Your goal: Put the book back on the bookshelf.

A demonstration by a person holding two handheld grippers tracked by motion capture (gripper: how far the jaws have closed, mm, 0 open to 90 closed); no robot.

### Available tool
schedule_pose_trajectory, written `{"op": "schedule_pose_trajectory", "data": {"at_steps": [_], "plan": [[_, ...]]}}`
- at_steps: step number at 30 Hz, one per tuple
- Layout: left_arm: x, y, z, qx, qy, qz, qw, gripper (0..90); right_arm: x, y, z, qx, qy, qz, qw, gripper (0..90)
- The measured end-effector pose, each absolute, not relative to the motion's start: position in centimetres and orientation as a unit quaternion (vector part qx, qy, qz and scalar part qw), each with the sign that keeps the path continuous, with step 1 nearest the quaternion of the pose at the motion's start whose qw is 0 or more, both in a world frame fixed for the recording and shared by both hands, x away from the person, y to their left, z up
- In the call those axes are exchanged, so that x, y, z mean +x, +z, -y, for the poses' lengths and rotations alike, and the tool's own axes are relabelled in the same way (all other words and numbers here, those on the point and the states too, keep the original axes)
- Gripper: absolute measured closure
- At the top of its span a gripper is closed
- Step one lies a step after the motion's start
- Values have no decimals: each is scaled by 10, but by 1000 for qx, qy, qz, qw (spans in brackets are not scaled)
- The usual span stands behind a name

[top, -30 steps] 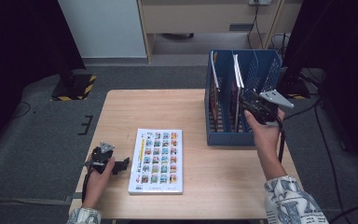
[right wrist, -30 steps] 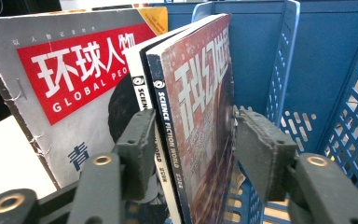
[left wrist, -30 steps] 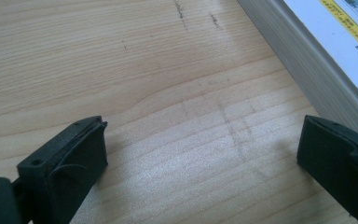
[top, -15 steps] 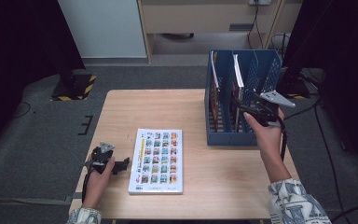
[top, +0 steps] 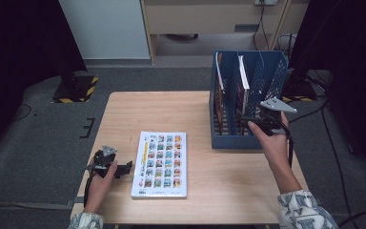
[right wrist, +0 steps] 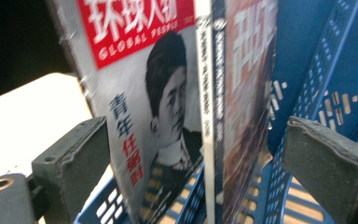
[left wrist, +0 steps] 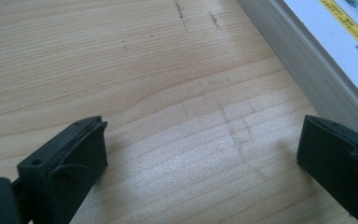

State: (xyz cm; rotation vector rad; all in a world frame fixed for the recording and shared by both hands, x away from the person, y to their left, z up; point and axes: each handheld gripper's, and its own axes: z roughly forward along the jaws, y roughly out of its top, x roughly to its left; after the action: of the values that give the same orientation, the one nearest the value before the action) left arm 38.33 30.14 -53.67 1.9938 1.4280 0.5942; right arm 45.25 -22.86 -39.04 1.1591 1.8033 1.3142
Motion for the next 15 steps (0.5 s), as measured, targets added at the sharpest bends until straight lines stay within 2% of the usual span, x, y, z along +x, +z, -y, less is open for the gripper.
{"op": "schedule_pose_trajectory", "data": {"at_steps": [10,15], "plan": [[383,-537,-301,753,224,-539,304,5,433,-400,229,419,484,-702,312,66],[383,-537,-301,753,224,-539,304,5,424,-406,229,413,489,-708,299,59]]}}
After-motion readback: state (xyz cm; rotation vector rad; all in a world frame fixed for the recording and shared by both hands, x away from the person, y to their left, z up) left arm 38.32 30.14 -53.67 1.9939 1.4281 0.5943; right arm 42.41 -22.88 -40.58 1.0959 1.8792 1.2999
